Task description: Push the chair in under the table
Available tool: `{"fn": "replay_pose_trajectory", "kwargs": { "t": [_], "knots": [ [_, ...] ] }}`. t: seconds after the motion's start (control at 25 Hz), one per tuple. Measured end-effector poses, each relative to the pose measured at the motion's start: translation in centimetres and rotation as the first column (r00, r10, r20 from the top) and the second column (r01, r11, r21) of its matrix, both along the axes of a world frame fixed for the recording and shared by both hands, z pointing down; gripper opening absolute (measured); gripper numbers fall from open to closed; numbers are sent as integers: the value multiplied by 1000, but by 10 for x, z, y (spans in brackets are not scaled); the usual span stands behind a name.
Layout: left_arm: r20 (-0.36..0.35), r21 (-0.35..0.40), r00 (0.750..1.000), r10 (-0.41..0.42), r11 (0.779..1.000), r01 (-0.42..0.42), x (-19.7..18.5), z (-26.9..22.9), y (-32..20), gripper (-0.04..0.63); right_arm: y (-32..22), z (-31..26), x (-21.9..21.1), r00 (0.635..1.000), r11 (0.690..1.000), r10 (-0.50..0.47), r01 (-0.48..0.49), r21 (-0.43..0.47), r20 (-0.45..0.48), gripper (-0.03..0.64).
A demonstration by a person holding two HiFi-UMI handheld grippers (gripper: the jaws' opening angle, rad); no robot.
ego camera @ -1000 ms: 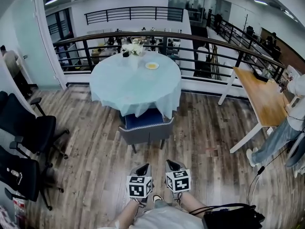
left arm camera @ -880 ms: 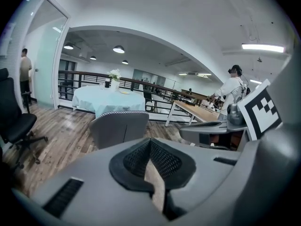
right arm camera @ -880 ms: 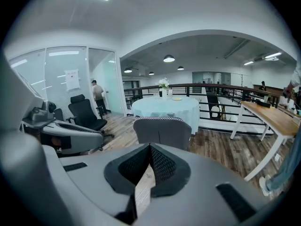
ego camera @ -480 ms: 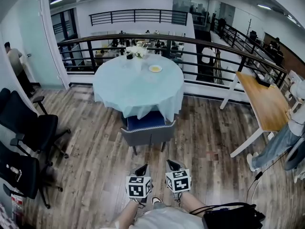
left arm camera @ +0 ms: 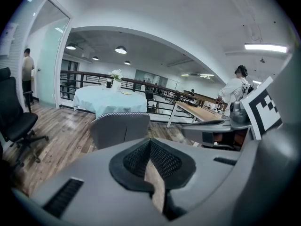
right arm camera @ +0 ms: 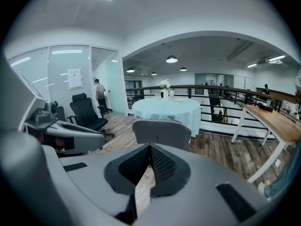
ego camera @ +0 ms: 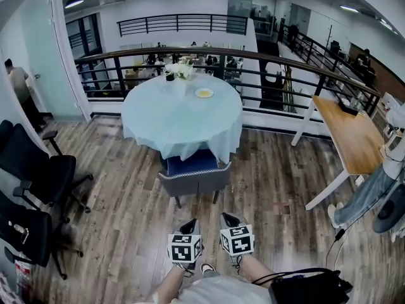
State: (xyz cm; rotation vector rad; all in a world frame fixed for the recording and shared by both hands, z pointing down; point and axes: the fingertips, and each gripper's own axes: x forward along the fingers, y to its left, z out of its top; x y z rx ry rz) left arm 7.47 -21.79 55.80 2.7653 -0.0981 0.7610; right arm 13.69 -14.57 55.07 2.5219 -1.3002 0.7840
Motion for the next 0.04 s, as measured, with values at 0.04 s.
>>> {"fn": "replay_pose_trajectory", "kwargs": {
  "t": [0.04],
  "knots": [
    [-1,0,1000,-1,1000,1,2,0,0,5,0,1,1,1000,1000,-2,2,-1,0,17]
  ]
}}
